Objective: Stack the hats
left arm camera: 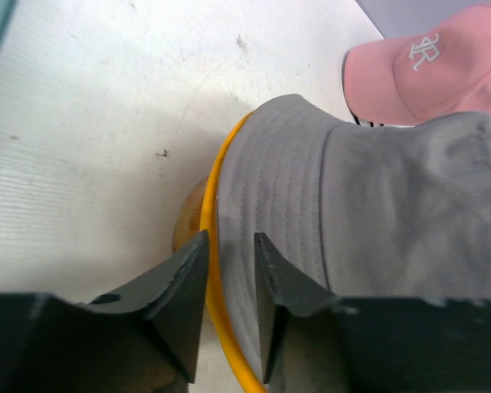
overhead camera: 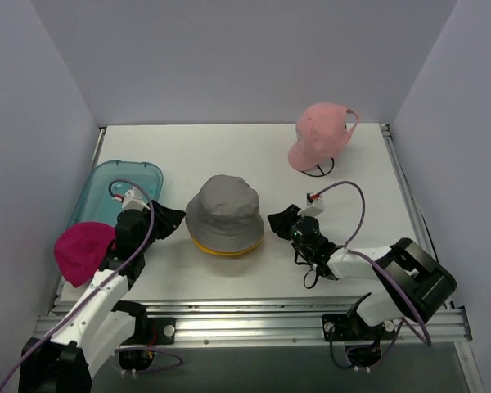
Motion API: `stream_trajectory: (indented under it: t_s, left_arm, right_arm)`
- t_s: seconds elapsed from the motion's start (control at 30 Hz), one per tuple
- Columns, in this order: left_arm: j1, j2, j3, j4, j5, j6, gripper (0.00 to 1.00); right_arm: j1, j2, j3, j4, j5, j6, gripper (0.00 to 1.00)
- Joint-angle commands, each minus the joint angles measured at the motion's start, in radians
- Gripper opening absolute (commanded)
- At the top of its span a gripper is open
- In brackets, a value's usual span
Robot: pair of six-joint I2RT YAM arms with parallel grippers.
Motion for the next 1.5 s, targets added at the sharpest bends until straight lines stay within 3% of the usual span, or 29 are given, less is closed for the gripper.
stream_trajectory:
  t_s: [0.0,0.17,0.3,0.4,0.67,0.83,1.0,1.07,1.13,1.23,1.47]
  left_arm:
    - [0.008,-0.143,0.079,-0.257,-0.085,0.047,0.4]
    - [0.002,-0.348,0.076,-0.352,-0.065,0.02,0.43]
    - [-0.021,-0.365,0.013,-0.239,0.038,-0.014,0.43]
    - [-0.071,-0.297,-0.058,-0.093,0.069,-0.028,0.43]
    - [-0.168,0.069,-0.078,0.15,0.041,-0.009,0.45]
    - [-0.188,0.129,-0.048,0.148,-0.022,-0.02,0.45]
    - [-0.191,0.002,-0.01,-0.076,-0.153,-0.012,0.46]
    - [-0.19,-0.087,0.02,-0.2,-0.231,-0.014,0.52]
    - [-0.184,-0.168,0.051,-0.365,-0.301,-0.015,0.66]
    - [-0.148,-0.231,0.149,-0.505,-0.397,0.011,0.66]
    - [-0.128,-0.196,0.358,-0.661,-0.471,0.052,0.72]
  right_arm:
    - [0.01,-0.114,0.01,-0.143,0.102,-0.039,0.25]
    - [0.05,-0.234,0.059,-0.362,0.189,-0.018,0.29]
    - [0.119,-0.341,0.067,-0.41,0.22,-0.03,0.28]
    - [0.176,-0.399,0.066,-0.415,0.214,-0.05,0.28]
    - [0.375,-0.435,0.047,-0.392,0.274,-0.077,0.28]
    - [0.486,-0.363,0.099,-0.363,0.312,-0.123,0.29]
    - [0.509,-0.343,0.127,-0.387,0.36,-0.14,0.29]
    - [0.513,-0.341,0.127,-0.396,0.398,-0.143,0.29]
    - [0.518,-0.343,0.147,-0.45,0.424,-0.149,0.29]
    - [0.532,-0.367,0.188,-0.482,0.423,-0.16,0.29]
    - [0.553,-0.339,0.227,-0.441,0.386,-0.143,0.29]
